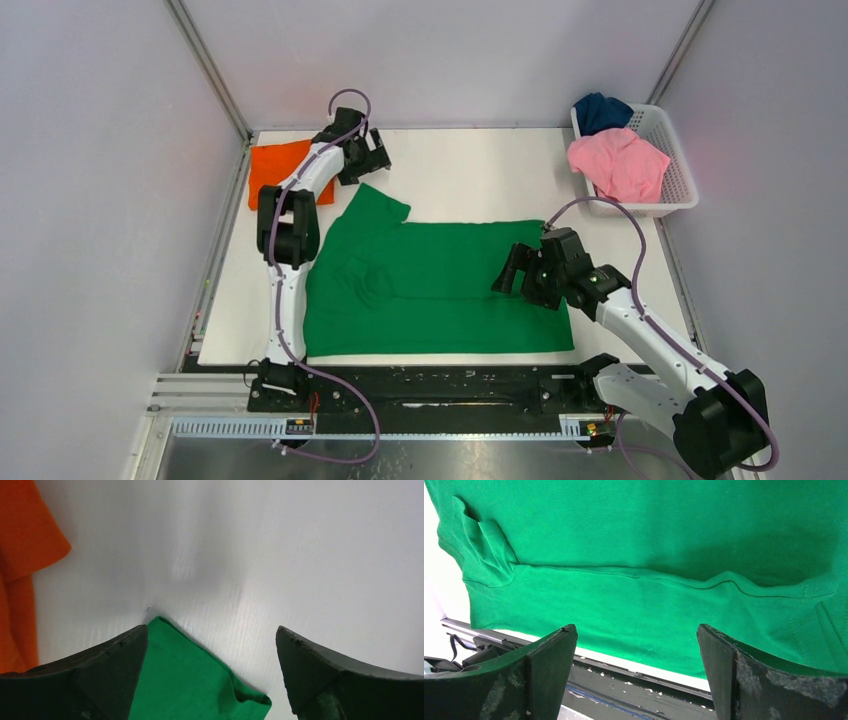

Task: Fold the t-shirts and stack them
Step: Grab the side of the flattened tshirt furthest away from the robot with both arms

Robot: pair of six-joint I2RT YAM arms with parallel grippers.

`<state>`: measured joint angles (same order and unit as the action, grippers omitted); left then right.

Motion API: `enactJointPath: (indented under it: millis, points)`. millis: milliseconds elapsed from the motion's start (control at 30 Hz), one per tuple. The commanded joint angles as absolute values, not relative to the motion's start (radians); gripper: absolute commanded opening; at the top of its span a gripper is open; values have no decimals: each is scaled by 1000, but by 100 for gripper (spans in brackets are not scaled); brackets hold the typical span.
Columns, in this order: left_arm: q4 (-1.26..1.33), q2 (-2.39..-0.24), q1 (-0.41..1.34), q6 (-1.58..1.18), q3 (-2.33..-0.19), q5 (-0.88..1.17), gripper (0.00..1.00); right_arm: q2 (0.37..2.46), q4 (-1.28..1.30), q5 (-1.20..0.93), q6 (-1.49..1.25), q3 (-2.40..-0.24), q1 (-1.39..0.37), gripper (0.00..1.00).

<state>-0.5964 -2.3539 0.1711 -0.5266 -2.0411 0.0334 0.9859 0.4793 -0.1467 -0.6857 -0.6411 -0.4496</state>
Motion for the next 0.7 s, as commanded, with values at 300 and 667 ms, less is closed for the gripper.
enactJointPath:
  millis: [300, 667]
  points:
    - [-628, -2412, 167, -707, -2005, 5, 97, 938, 502, -87, -662, -670, -444, 98]
    - [-816, -2404, 191, -675, -2047, -184, 80, 985, 500, -90, -645, -682, -443, 98]
